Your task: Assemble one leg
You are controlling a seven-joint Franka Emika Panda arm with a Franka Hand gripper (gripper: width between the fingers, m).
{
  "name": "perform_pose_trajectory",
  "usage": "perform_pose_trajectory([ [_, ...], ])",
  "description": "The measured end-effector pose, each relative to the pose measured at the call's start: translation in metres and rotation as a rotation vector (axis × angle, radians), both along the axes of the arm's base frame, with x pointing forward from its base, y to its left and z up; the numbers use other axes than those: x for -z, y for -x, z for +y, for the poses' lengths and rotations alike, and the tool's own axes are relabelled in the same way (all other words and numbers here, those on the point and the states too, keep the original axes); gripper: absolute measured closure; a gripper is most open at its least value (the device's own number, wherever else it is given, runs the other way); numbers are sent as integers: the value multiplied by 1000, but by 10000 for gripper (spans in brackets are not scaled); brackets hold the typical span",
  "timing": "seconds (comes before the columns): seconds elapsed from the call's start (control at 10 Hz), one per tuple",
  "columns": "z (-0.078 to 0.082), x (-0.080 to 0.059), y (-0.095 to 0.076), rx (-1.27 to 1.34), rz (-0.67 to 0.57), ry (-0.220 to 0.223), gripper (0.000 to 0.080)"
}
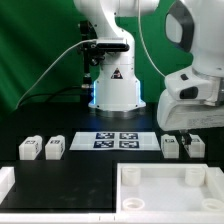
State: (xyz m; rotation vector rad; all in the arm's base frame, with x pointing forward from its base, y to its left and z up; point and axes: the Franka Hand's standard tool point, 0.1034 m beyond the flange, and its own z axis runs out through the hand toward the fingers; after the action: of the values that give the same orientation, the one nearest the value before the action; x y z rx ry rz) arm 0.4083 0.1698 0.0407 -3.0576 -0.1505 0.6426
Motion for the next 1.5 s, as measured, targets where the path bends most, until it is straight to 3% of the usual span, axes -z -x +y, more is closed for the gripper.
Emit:
perform_pose_trajectory([
  [0.5, 1, 5, 12, -13, 529, 61, 151],
  [0.7, 3, 10, 10, -13, 545, 61, 151],
  [1.2, 6, 31, 34, -18, 536, 68, 151],
  [1.5, 7, 35, 38, -21, 535, 70, 163],
])
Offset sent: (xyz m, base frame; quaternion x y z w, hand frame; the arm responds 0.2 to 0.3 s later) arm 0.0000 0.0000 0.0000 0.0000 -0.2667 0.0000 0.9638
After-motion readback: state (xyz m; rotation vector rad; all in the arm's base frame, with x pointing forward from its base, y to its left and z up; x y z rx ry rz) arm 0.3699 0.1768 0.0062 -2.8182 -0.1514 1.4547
